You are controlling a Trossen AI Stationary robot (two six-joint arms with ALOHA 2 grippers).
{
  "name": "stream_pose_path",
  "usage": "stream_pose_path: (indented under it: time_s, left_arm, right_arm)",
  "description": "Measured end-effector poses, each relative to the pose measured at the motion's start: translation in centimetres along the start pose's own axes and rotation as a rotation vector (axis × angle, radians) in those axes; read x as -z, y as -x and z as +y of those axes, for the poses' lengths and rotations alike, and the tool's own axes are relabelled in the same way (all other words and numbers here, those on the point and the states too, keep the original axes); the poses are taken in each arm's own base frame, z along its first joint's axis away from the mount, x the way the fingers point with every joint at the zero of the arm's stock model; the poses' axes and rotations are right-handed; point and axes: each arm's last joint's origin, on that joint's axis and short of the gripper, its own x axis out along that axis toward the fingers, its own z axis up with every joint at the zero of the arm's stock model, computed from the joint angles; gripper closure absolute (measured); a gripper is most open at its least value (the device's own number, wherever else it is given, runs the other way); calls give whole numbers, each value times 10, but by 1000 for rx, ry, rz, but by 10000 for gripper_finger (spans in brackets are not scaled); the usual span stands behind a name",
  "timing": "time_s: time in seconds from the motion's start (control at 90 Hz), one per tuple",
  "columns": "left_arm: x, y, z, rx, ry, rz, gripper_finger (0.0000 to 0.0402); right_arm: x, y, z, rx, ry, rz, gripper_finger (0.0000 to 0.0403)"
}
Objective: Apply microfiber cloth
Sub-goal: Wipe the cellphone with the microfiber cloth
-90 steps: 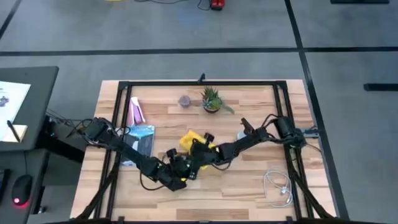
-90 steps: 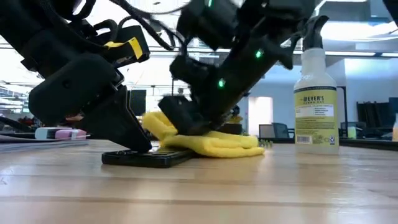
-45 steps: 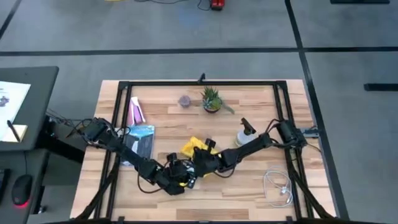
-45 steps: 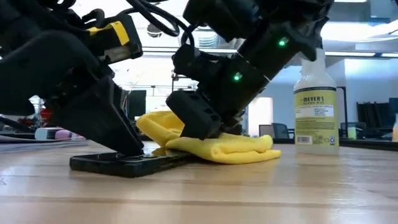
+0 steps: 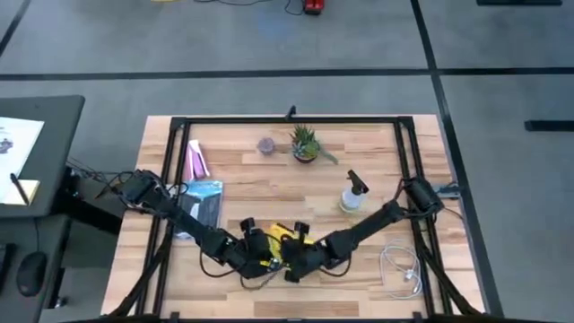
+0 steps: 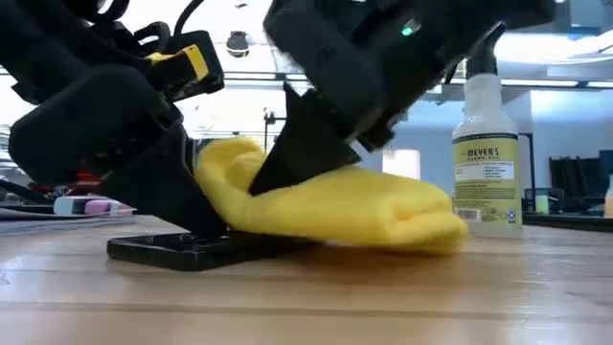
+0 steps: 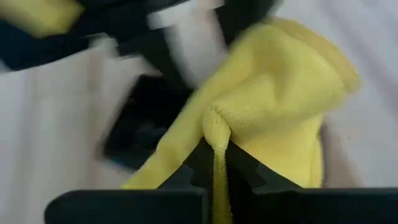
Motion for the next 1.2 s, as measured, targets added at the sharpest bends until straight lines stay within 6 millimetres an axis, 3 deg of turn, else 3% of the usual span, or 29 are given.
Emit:
stream_pose_path:
  time_s: [0.256,0.489,0.656,0.844,1.022,1.2]
  left_arm:
    - [-1,-1,0,1,-15,-4,247]
    - [-1,-1,1,-7,-5,-4,247]
    - [-2,-2,2,-8,10,-1,247]
    - [-4,-5,6,-16,57,4,249]
    - [-6,-7,9,-32,58,2,251]
    - [-6,-8,10,-52,75,-5,252]
  right_arm:
    - [9,-20,-17,93,-23,64,399]
    - [19,-21,-40,299,-84,158,399]
    - [20,-18,-27,227,-28,122,399]
    - [15,-14,-6,23,-40,100,399]
    - [13,-17,-10,14,-13,105,399]
    - [15,-22,-30,178,-94,142,399]
